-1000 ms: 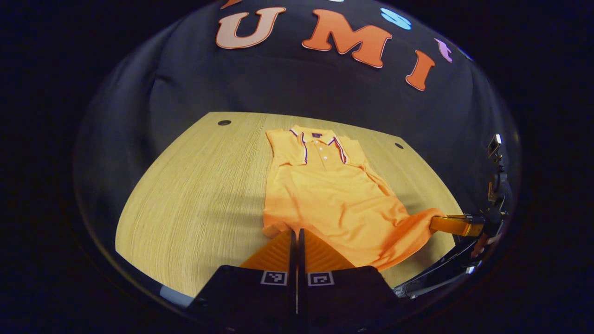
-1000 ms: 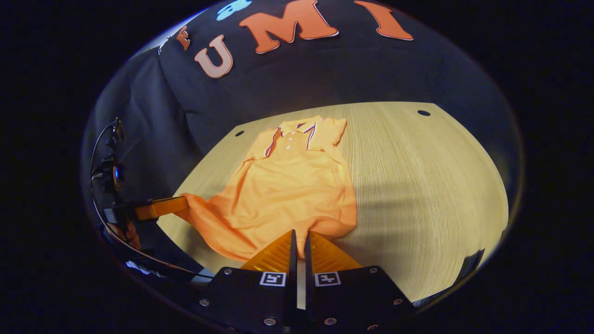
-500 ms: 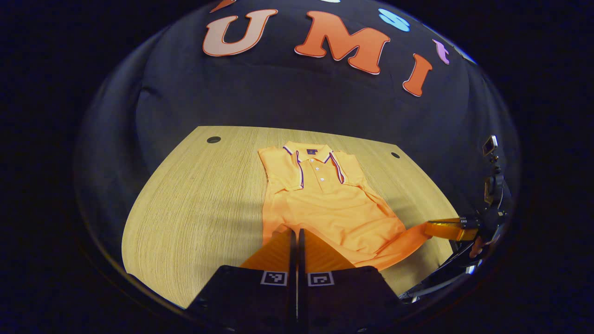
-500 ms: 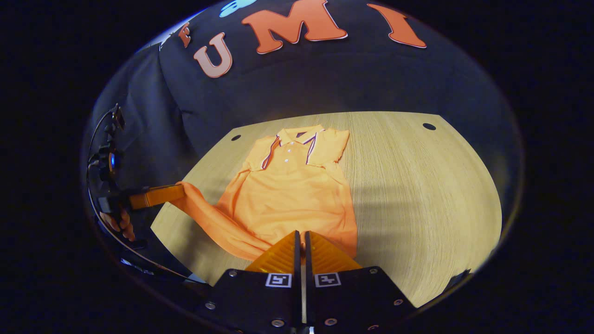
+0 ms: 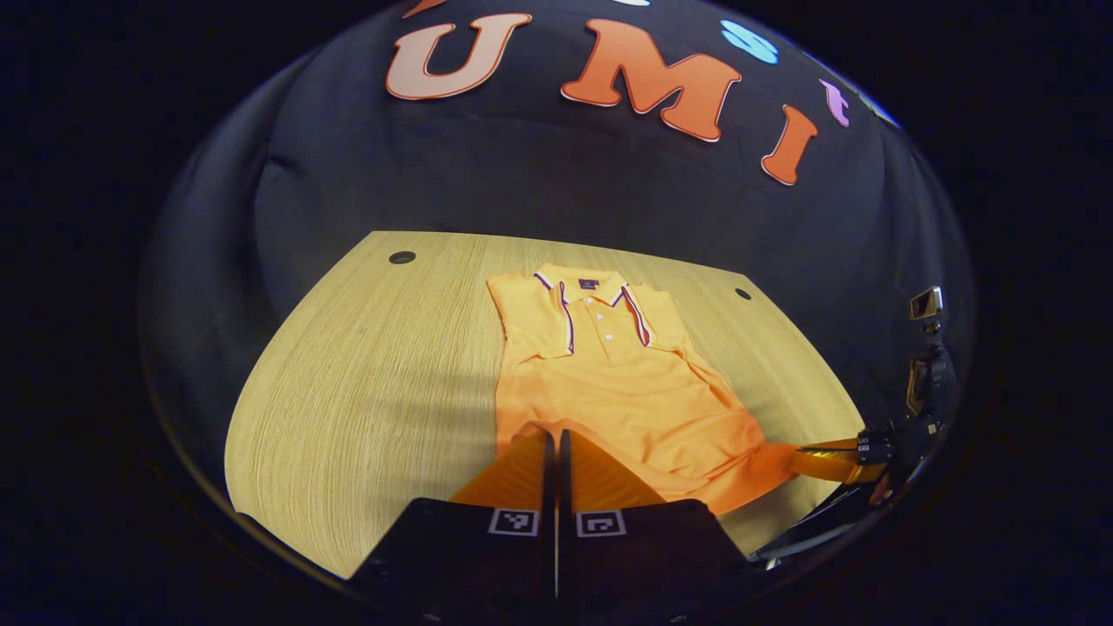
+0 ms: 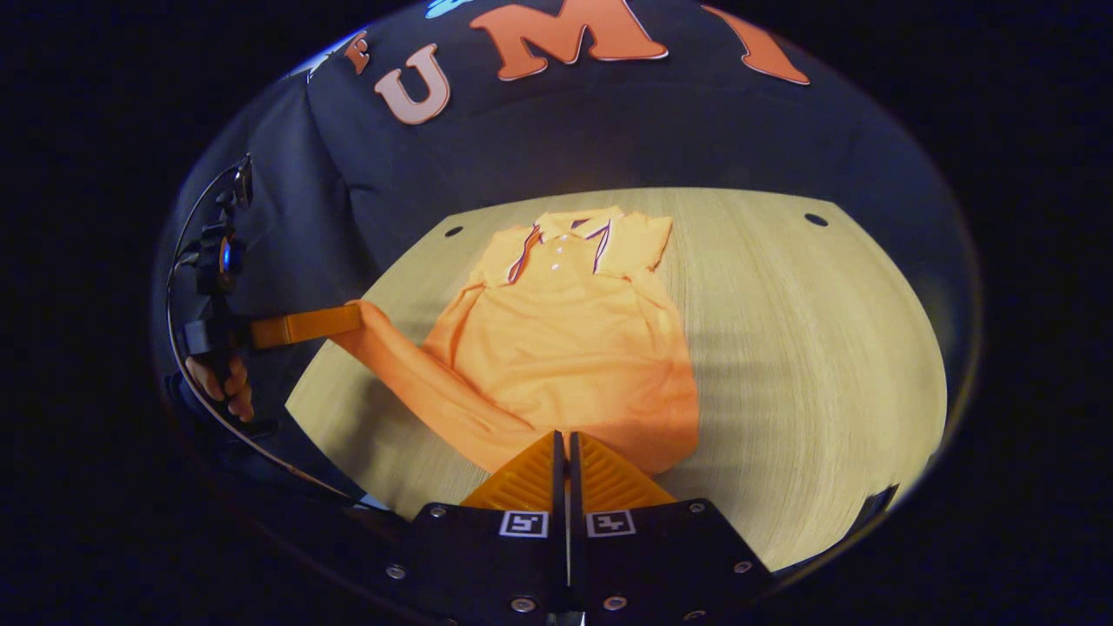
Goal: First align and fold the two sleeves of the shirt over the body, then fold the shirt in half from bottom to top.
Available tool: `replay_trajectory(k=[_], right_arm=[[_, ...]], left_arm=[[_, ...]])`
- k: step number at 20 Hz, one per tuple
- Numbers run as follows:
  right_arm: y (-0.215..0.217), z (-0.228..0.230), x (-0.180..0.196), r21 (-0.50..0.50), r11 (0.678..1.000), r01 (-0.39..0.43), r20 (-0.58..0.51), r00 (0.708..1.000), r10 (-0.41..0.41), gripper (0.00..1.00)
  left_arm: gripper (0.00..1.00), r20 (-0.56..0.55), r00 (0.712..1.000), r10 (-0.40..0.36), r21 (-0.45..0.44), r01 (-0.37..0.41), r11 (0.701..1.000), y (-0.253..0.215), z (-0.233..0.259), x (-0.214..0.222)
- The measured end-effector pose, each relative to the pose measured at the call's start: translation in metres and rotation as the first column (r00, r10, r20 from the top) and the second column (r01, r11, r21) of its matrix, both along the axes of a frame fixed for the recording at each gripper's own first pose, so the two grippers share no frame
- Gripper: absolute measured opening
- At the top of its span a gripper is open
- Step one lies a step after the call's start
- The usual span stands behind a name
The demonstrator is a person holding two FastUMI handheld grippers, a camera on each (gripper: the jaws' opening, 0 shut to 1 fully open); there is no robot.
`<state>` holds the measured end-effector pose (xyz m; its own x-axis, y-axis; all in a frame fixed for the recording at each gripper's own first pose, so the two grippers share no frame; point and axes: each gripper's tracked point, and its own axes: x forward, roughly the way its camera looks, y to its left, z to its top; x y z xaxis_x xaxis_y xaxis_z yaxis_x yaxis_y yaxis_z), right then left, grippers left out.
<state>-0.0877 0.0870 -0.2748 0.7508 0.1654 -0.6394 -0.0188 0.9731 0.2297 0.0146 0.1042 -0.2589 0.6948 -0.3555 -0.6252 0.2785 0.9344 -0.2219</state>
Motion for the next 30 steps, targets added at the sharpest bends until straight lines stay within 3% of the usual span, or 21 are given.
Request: replay_trajectory(k=[5, 10, 20, 23, 26, 28, 30], right_arm=[[-0.012, 0.036, 0.032, 0.047, 0.997, 0.058, 0.087, 0.994, -0.062, 0.01], [-0.008, 0.064, 0.069, 0.111, 0.992, 0.053, 0.145, 0.987, -0.069, 0.01], [-0.028, 0.116, 0.166, 0.046, 0.997, 0.055, 0.241, 0.968, -0.064, 0.01], [-0.035, 0.104, 0.184, 0.013, 0.998, 0.060, 0.202, 0.977, -0.062, 0.01], [-0.045, 0.060, 0.176, -0.056, 0.995, 0.078, 0.094, 0.993, -0.072, 0.01], [-0.038, 0.031, 0.164, -0.002, 0.997, 0.077, 0.009, 0.997, -0.077, 0.01], [-0.029, 0.012, 0.160, 0.004, 0.998, 0.060, -0.033, 0.998, -0.060, 0.16]], left_arm=[[0.01, 0.042, 0.999, -0.021, -0.001, 0.022, 1.000, -0.008, 0.020, 0.018], [0.01, 0.104, 0.994, -0.030, -0.012, 0.031, 0.999, -0.012, 0.051, 0.054], [0.01, 0.167, 0.985, -0.050, -0.029, 0.055, 0.998, -0.023, 0.080, 0.147], [0.01, 0.156, 0.986, -0.061, -0.034, 0.068, 0.997, -0.029, 0.073, 0.173], [0.01, 0.135, 0.987, -0.091, -0.042, 0.097, 0.994, -0.035, 0.064, 0.178], [0.01, 0.124, 0.988, -0.091, -0.044, 0.097, 0.994, -0.033, 0.057, 0.181], [0.02, 0.118, 0.989, -0.087, -0.041, 0.092, 0.995, -0.031, 0.053, 0.184]])
